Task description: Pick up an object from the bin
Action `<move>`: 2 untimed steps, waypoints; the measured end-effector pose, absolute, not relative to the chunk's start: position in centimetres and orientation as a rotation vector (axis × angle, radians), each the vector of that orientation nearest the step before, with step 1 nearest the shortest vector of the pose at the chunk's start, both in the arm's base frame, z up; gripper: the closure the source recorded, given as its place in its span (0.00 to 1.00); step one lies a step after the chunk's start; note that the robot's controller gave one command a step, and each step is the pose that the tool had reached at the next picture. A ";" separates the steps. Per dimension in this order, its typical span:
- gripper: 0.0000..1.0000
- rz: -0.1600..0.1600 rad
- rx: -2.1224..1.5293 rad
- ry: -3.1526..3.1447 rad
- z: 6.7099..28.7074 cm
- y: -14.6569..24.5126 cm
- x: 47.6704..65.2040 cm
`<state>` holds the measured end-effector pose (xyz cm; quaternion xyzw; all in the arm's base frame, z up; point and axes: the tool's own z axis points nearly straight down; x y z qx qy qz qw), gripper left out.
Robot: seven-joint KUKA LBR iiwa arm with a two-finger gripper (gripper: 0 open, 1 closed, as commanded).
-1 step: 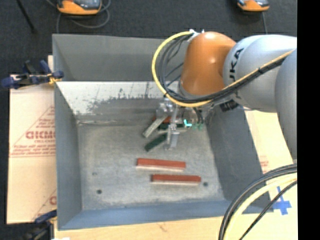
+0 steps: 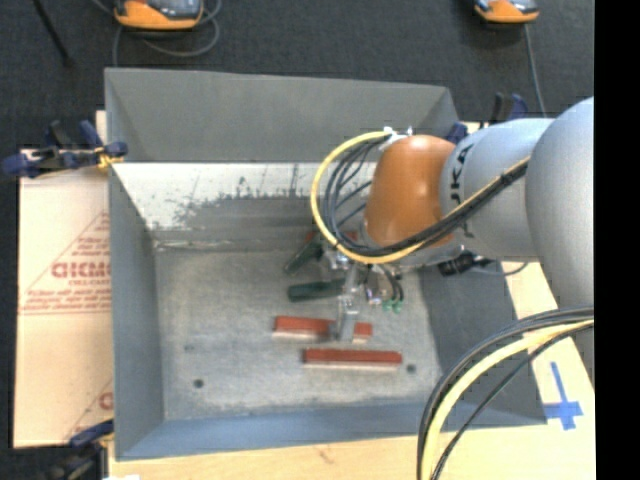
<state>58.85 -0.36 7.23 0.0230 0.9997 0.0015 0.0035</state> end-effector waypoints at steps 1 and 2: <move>0.00 0.004 0.230 3.131 10.2 3.0 54.9; 0.00 0.003 0.290 3.129 10.1 2.8 51.7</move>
Offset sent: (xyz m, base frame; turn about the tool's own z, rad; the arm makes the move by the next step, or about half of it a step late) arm -0.0392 0.0323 0.0277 0.1039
